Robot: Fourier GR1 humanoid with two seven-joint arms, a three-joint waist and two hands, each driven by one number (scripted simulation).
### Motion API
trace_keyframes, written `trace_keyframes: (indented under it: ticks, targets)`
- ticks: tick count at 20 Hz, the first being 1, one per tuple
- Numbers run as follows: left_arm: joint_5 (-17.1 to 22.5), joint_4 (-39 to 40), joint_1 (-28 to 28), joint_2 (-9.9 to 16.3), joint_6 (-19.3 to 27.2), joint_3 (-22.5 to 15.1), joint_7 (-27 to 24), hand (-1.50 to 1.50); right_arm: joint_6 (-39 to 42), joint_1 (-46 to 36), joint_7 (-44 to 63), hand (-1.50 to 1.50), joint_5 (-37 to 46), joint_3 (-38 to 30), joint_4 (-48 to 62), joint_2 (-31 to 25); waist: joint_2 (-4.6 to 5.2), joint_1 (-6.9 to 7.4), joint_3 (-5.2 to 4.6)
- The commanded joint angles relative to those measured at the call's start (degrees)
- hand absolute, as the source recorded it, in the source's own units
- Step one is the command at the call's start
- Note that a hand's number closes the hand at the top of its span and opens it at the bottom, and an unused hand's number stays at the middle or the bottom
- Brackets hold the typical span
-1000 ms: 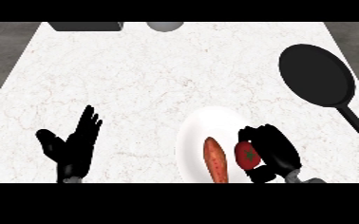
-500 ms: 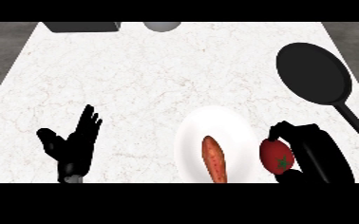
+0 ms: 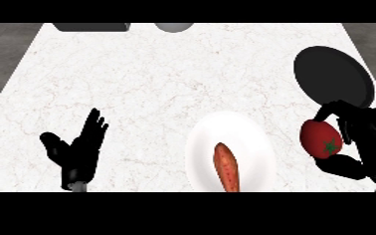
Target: Pick the tomato from the plate and place it in the pan
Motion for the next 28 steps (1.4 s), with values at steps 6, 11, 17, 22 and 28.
trace_keyframes:
  ticks: [6,11,17,22,28]
  targets:
    - [-1.4,0.5,-1.6,-0.6,0.8,0.6,0.3,0.00,-3.6,-18.2,-6.4,1.50,-3.9,-9.7,26.0,-0.5,0.23,0.81,0.04]
    - [-0.6,3.1,-4.5,0.4,-2.0,1.2,0.6,0.00,-11.4,-28.3,-14.6,1.50,-1.3,-13.1,46.4,-2.9,0.46,1.26,0.06]
    - [-2.0,0.9,-0.5,-1.7,-0.9,-0.8,-1.3,0.00,-17.2,-40.3,-24.1,1.50,-1.6,-17.6,71.1,-6.4,0.72,2.32,0.11]
    - [-1.3,1.3,-3.0,-1.1,-2.7,-0.9,-0.2,0.00,-21.2,-46.4,-28.5,1.50,-1.6,-20.7,83.8,-8.8,1.83,4.65,0.27]
    - [-2.3,1.4,-4.3,-2.7,-1.7,-2.4,-0.2,0.00,-19.2,-46.3,-25.4,-1.50,4.0,-18.2,93.8,-12.5,2.74,6.09,0.37]
